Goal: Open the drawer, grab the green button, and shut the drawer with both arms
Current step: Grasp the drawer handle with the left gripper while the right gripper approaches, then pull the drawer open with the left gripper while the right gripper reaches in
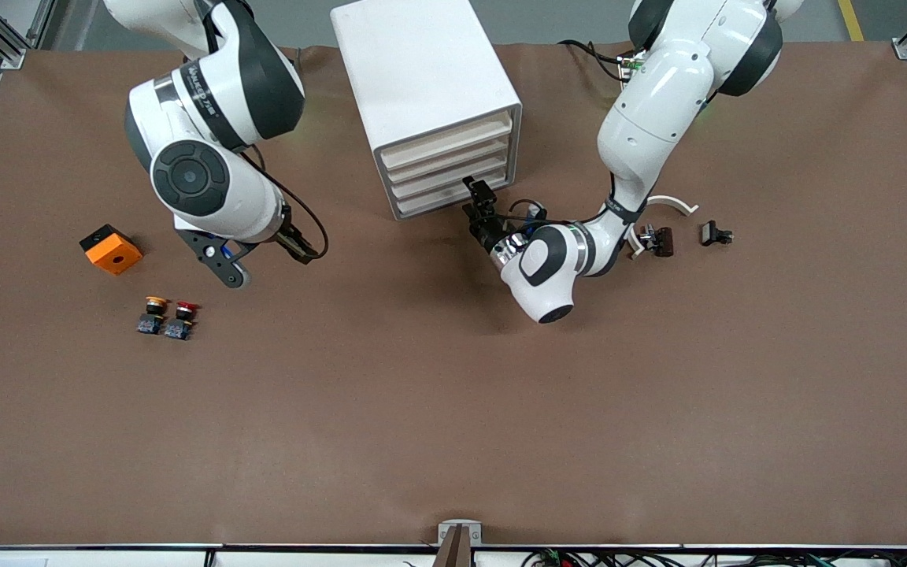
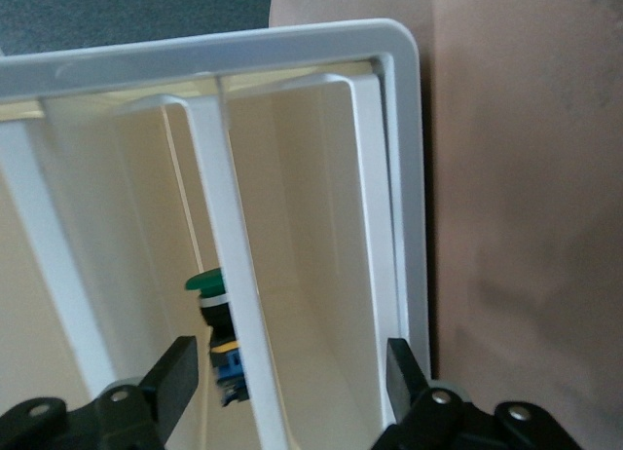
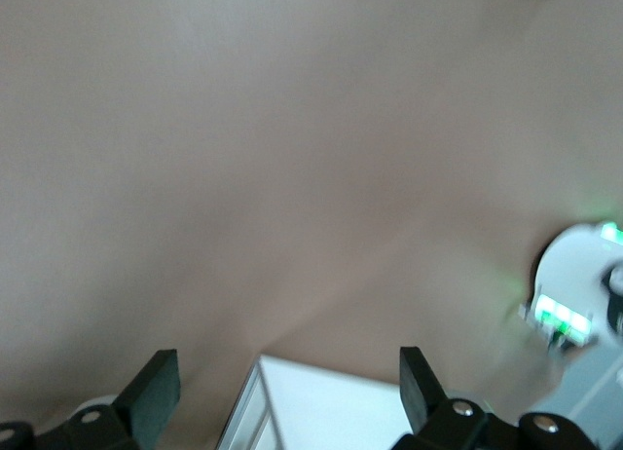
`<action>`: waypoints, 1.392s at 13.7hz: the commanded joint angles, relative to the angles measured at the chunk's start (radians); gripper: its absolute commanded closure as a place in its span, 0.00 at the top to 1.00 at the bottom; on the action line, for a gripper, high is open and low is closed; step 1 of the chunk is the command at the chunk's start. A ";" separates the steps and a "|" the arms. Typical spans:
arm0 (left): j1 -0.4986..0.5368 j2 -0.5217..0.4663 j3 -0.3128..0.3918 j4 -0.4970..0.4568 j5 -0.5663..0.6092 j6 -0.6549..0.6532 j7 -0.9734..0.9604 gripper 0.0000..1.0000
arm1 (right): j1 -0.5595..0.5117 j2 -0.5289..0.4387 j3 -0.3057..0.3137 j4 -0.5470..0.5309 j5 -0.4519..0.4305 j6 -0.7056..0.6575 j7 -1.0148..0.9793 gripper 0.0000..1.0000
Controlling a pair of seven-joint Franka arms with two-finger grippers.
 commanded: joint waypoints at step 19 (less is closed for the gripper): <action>-0.037 0.008 -0.003 0.038 -0.047 -0.027 -0.116 0.00 | 0.154 0.186 0.009 0.194 0.481 0.029 0.288 1.00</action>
